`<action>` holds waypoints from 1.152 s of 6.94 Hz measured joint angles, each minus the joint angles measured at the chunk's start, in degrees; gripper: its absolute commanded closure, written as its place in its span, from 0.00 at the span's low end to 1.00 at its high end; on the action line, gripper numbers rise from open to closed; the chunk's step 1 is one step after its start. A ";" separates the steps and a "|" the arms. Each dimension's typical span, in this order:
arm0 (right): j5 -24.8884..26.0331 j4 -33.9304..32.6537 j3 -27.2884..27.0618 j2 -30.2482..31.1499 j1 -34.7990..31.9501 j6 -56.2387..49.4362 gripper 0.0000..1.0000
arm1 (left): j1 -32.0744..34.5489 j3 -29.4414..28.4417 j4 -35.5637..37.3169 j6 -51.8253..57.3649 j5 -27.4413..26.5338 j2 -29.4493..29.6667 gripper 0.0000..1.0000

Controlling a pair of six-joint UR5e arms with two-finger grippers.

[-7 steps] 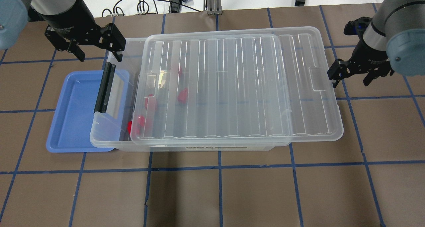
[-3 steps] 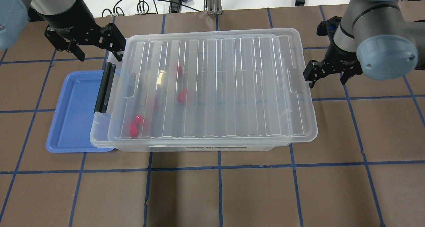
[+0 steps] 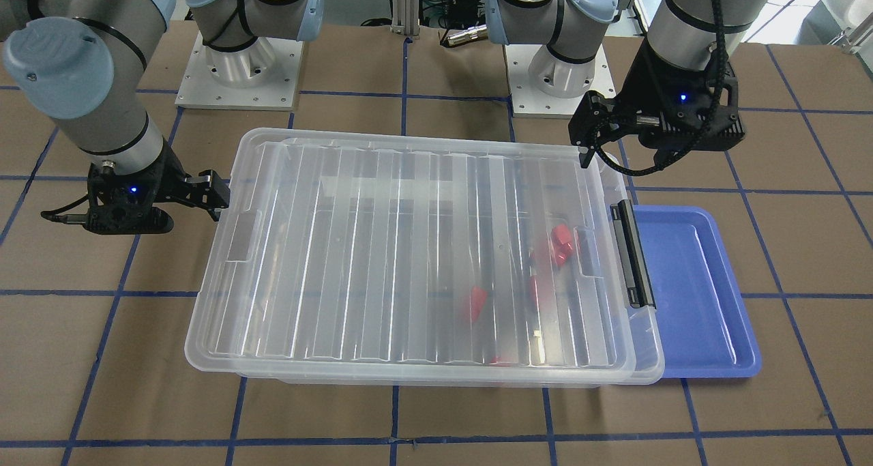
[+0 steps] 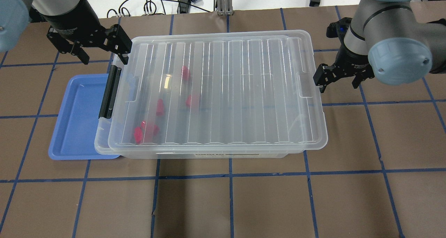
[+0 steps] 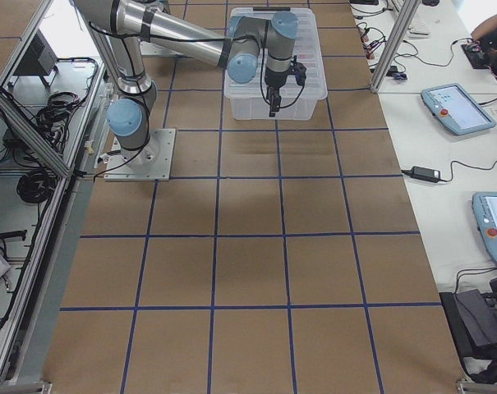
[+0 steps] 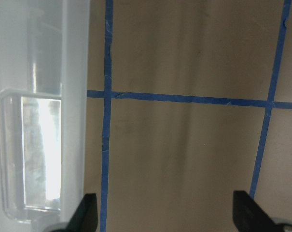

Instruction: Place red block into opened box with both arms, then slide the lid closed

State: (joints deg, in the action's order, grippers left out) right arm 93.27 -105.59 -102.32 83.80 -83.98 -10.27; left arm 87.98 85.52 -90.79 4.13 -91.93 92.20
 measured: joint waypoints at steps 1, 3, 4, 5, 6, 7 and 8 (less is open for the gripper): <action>0.04 -0.03 0.69 0.04 -0.02 -0.17 0.00 | -0.02 0.00 0.00 0.00 0.00 0.00 0.00; -0.36 1.16 5.04 0.83 -0.22 -0.19 0.00 | -0.10 0.00 0.00 0.00 0.04 -0.11 0.00; -1.38 3.14 7.32 1.77 -0.74 -0.04 0.00 | -0.13 0.00 0.00 0.00 0.02 -0.17 0.00; -2.19 6.05 9.60 3.13 -1.50 0.10 0.00 | -0.11 0.00 0.00 0.00 0.01 -0.16 0.00; -2.56 9.90 12.41 4.18 -2.26 0.39 0.00 | -0.10 0.00 0.00 0.00 0.00 -0.13 0.00; -2.69 13.31 14.93 4.43 -3.08 1.39 0.00 | -0.09 0.00 0.00 0.00 0.00 -0.08 0.00; -3.05 15.25 16.39 4.28 -3.69 2.80 0.00 | -0.09 0.00 0.00 0.00 0.00 0.00 0.00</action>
State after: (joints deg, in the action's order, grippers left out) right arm 90.22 -90.34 -85.93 88.09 -87.67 -7.47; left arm 87.89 85.52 -90.79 4.13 -91.93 92.19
